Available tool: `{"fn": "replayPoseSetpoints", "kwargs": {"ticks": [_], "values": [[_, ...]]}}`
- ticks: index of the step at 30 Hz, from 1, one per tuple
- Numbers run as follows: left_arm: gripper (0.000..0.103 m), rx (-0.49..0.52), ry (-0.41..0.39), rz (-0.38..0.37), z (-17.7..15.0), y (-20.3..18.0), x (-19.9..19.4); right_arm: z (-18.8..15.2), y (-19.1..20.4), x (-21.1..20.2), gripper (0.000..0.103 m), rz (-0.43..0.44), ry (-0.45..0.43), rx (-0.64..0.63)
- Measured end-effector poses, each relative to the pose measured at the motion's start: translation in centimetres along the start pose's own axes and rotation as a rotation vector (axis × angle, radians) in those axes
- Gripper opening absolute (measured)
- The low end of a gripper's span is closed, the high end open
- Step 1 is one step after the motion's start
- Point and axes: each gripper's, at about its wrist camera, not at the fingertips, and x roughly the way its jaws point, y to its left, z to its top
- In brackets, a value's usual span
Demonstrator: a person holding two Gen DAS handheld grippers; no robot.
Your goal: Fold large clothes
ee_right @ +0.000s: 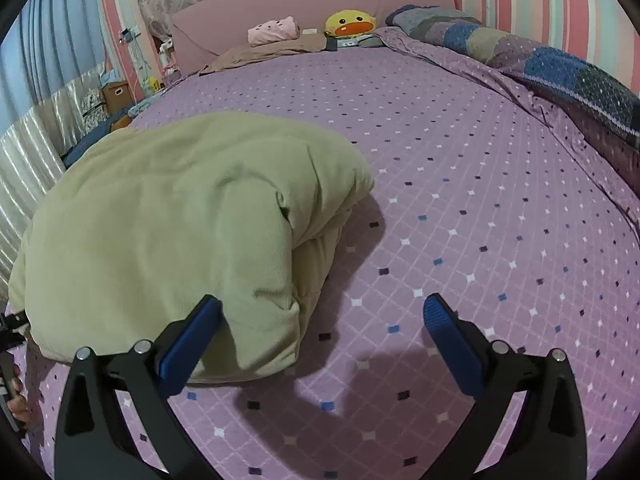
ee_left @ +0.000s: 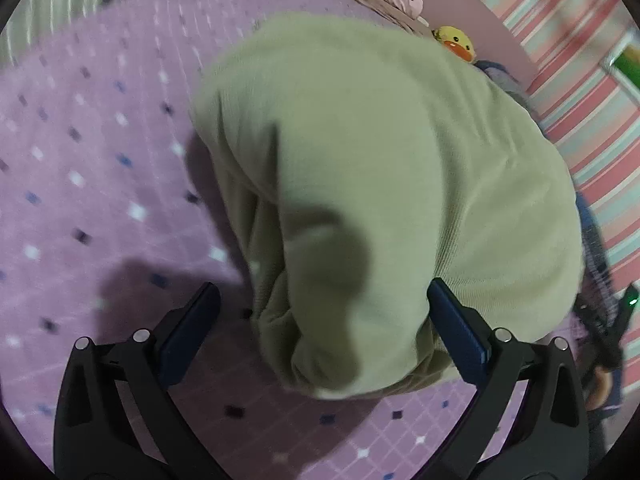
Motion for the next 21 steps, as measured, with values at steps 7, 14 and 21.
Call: {"fn": "replayPoseSetpoints", "kwargs": {"ticks": [7,14,21], "values": [[0.100,0.047,0.059,-0.040,1.0,-2.7,1.9,0.2,-0.5,0.7,0.101,0.035,0.012,0.025],[0.098,0.070,0.025,0.035,0.4,-3.9,1.5,0.7,-0.6,1.1,0.101,0.072,0.018,0.012],[0.097,0.110,0.042,0.075,0.9,-4.2,1.0,1.7,0.0,1.8,0.101,0.150,0.008,0.053]]}}
